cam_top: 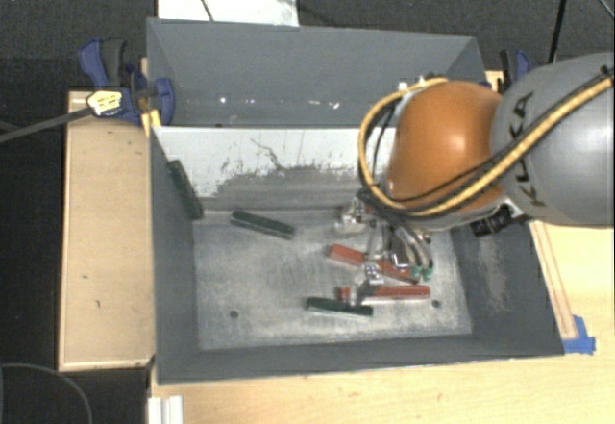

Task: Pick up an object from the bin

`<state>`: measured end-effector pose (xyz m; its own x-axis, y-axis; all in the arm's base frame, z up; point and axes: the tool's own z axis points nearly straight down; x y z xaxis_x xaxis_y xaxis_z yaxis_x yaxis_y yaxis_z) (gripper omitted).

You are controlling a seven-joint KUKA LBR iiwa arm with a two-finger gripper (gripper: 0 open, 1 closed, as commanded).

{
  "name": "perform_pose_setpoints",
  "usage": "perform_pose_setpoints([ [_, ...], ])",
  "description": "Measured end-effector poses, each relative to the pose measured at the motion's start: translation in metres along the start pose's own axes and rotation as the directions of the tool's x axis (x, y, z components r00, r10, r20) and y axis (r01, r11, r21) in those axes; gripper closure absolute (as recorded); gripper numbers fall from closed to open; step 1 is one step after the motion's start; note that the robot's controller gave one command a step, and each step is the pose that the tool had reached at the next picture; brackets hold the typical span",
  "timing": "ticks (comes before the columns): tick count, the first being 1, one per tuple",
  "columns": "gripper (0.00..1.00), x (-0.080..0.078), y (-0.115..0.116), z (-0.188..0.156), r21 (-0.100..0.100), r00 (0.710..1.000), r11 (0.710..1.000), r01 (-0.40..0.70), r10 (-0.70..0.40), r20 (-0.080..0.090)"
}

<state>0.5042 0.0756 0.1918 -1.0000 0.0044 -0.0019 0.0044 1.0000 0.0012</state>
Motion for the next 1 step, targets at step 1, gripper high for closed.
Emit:
perform_pose_setpoints([
  [1,0.0,0.0,0.0,0.0,0.0,1.0,1.0,-0.001,0.001,0.0],
])
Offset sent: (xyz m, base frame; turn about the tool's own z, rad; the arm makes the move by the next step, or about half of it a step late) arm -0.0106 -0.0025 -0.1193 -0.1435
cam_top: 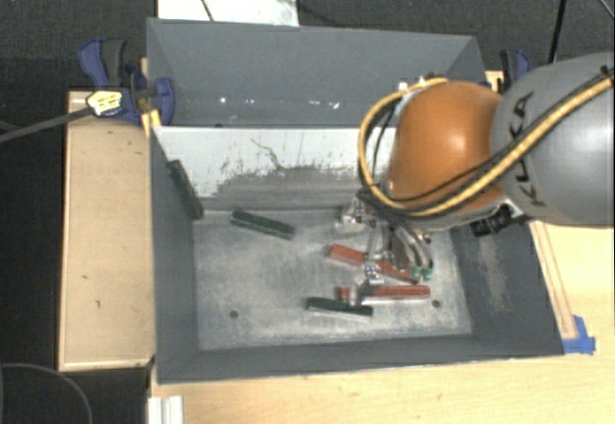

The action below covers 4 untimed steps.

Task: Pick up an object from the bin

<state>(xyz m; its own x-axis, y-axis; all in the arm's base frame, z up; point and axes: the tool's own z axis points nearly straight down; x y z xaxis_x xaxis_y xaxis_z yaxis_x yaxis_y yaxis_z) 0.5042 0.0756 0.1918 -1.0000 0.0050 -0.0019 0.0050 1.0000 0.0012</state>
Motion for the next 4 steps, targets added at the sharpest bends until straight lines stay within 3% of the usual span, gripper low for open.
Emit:
perform_pose_setpoints([
  [1,1.0,0.007,-0.002,0.114,0.0,0.99,0.99,0.141,-0.141,0.007],
  [2,1.0,0.007,-0.002,0.114,0.0,0.99,0.99,0.14,-0.14,0.007],
  [3,1.0,0.016,0.002,0.065,0.001,0.99,0.99,0.143,-0.143,-0.006],
  [4,0.0,0.02,0.019,0.12,0.0,0.984,0.984,0.179,-0.179,0.002],
])
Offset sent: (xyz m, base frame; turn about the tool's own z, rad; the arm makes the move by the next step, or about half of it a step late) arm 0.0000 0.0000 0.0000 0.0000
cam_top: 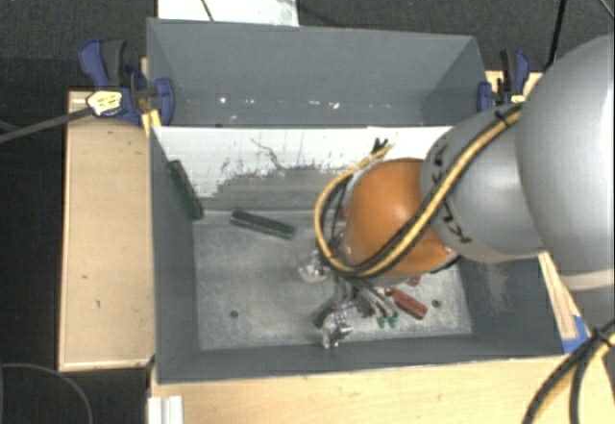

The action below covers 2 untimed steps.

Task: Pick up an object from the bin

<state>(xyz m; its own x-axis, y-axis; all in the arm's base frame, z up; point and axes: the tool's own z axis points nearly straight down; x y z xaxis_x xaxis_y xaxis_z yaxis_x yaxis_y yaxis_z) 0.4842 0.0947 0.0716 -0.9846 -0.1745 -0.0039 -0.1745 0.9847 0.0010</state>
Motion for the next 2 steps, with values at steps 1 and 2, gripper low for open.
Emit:
perform_pose_setpoints([
  [1,0.0,-0.001,0.0,-0.002,0.0,1.0,1.0,-0.001,0.001,0.002],
  [2,1.0,-0.027,-0.069,-0.004,0.003,0.975,0.975,0.22,-0.22,0.014],
])
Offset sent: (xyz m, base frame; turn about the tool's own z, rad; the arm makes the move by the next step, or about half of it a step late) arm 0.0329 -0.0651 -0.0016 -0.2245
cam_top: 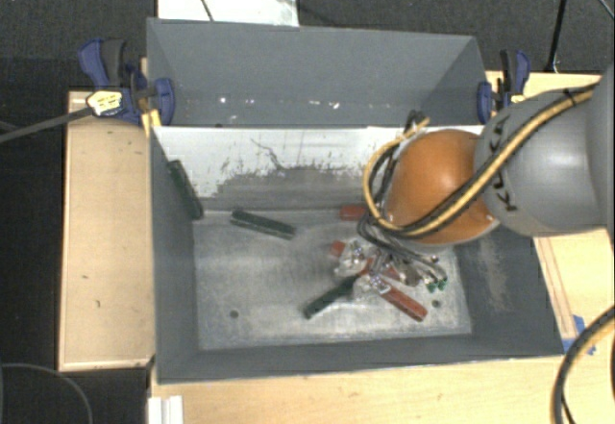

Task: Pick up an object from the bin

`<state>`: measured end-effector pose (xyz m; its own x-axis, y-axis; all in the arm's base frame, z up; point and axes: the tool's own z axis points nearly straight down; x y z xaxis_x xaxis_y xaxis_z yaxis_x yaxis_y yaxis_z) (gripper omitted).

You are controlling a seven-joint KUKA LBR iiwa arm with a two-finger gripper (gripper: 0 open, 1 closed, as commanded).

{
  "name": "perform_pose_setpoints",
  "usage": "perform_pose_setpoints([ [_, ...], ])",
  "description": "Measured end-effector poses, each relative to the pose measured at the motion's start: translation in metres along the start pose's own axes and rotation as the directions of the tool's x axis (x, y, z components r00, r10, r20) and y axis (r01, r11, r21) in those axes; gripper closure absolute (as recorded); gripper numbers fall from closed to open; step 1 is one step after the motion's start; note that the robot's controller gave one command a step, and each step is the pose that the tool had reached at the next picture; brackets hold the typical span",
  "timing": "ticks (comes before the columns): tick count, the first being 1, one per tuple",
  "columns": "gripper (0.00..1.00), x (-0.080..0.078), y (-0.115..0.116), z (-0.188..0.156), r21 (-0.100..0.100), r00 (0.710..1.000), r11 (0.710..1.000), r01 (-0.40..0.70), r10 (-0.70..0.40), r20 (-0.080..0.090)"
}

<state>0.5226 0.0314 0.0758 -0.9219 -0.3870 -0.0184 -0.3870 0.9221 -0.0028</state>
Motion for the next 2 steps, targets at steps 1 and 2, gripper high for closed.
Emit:
perform_pose_setpoints([
  [1,1.0,0.0,0.0,0.0,0.0,1.0,1.0,-0.001,0.001,0.0],
  [2,1.0,-0.013,0.011,-0.187,-0.004,1.0,1.0,0.008,-0.008,-0.019],
])
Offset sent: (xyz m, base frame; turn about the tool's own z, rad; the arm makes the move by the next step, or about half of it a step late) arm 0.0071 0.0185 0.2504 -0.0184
